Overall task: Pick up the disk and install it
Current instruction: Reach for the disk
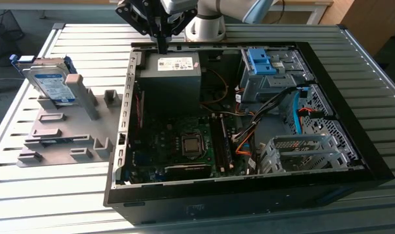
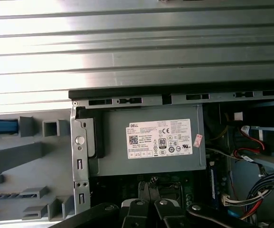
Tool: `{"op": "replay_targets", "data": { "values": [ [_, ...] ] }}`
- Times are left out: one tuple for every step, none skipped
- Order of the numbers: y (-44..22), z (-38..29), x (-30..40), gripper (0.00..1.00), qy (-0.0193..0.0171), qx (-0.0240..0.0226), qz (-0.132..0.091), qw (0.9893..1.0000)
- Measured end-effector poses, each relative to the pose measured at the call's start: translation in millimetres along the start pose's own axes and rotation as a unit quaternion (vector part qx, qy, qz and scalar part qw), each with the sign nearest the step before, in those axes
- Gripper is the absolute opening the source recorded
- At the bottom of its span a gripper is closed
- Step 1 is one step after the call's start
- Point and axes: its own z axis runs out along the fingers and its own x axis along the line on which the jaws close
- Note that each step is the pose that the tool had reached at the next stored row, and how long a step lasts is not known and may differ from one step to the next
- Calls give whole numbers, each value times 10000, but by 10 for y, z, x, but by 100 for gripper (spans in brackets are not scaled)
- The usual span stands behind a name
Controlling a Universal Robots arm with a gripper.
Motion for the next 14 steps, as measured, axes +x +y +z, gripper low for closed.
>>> {"op": "replay_targets", "data": {
  "values": [
    [0, 0, 4, 11, 0, 0, 0, 10000],
    [-1, 0, 8, 11, 0, 0, 0, 10000],
    [-1, 0, 12, 11, 0, 0, 0, 10000],
    [-1, 0, 16, 11, 0, 0, 0, 10000],
    [-2, 0, 21, 11, 0, 0, 0, 10000],
    [-2, 0, 25, 11, 0, 0, 0, 10000],
    [-2, -1, 29, 11, 0, 0, 0, 10000],
    [-3, 0, 33, 11, 0, 0, 0, 10000],
    [-3, 0, 36, 11, 0, 0, 0, 10000],
    [-3, -1, 40, 11, 0, 0, 0, 10000],
    [-4, -1, 44, 11, 0, 0, 0, 10000],
    [-4, -1, 48, 11, 0, 0, 0, 10000],
    [-4, -1, 53, 11, 0, 0, 0, 10000],
    [-4, -1, 56, 11, 0, 0, 0, 10000]
  ]
}}
